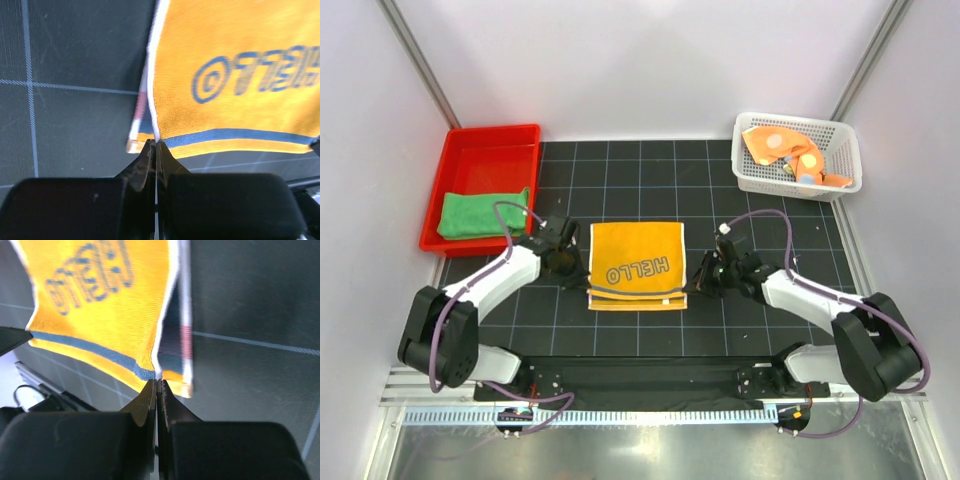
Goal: Fold and stack the towels
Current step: Fold the towel
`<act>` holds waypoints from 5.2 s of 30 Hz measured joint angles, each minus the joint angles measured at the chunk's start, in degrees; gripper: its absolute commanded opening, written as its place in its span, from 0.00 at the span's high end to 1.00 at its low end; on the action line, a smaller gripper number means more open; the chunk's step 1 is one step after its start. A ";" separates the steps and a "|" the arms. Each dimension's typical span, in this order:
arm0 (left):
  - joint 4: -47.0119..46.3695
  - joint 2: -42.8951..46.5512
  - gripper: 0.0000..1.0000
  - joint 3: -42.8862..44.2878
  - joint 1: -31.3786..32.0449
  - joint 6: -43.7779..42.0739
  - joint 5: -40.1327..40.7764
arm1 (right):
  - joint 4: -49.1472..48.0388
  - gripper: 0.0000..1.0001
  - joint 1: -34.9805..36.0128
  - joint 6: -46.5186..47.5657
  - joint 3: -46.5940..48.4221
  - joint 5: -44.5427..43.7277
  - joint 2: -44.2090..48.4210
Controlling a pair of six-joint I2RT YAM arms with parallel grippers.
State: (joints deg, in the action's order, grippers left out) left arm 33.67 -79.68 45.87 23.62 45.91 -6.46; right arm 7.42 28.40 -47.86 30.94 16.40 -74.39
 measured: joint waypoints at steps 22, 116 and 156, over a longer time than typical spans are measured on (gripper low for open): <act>-3.50 4.02 1.00 -10.78 1.07 1.20 -1.70 | -10.62 0.99 1.95 -1.73 -11.17 3.04 2.99; 16.09 -44.78 0.53 49.70 -12.17 -54.38 -20.72 | 48.63 0.71 -12.76 69.72 78.29 22.56 -60.48; 20.20 -45.79 1.00 50.71 -12.44 -58.25 -24.02 | 40.46 0.99 -14.03 65.05 71.97 22.69 -57.94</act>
State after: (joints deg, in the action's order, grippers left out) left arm 53.87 -125.47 96.57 11.18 -12.34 -30.48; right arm 47.88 14.37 17.19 102.91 39.09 -132.33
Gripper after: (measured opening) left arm 0.015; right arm 0.039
